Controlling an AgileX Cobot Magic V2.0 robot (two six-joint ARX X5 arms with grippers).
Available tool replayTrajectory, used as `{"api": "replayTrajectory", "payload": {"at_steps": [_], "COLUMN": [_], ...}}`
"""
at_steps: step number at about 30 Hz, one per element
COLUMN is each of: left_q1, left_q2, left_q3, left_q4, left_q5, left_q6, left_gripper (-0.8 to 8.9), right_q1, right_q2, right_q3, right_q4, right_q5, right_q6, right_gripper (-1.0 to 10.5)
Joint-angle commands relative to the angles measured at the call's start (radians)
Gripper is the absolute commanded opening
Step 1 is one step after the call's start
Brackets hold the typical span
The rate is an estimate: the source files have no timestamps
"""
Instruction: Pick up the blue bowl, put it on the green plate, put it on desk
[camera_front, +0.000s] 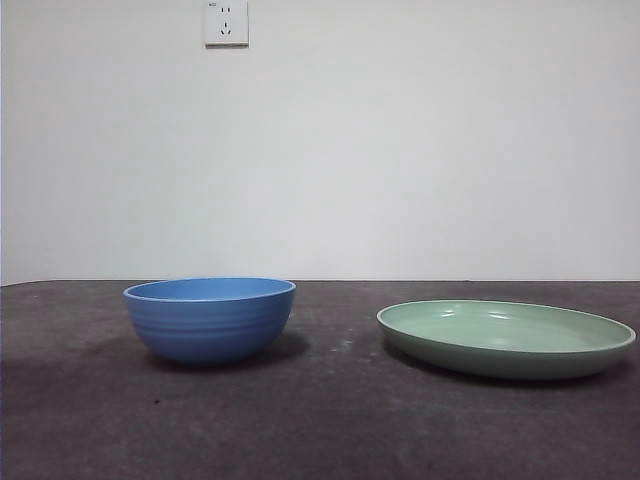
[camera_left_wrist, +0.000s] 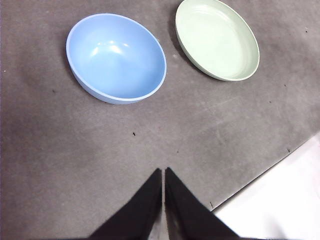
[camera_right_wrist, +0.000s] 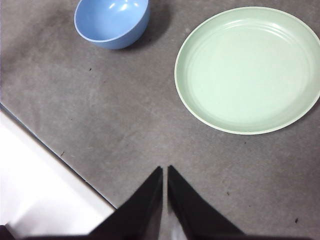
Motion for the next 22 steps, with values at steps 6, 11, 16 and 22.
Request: {"api": "replayTrajectory", "payload": {"at_steps": [6,11,16,22], "left_q1": [-0.003,-0.003,-0.003,-0.003], "left_q2": [0.005,0.005,0.006,0.020], "left_q3": [0.024,0.024,0.024,0.026], "left_q4": [0.005,0.006,0.008,0.027], "left_q5": [0.006,0.006,0.006,0.005], "left_q6": [0.015,0.001,-0.003,-0.026], "left_gripper": [3.20,3.85,3.84,3.83], "right_q1": [0.003,0.003,0.003,0.003], "right_q2": [0.004,0.004,0.004,0.004], "right_q3": [0.020,0.020,0.020,0.020], "right_q4": [0.009,0.009,0.009,0.009], "right_q5": [-0.003,-0.004,-0.004,-0.004], "right_q6": [0.000,0.001,0.002,0.003], "right_gripper": [3.3,3.7,3.7,3.7]}}
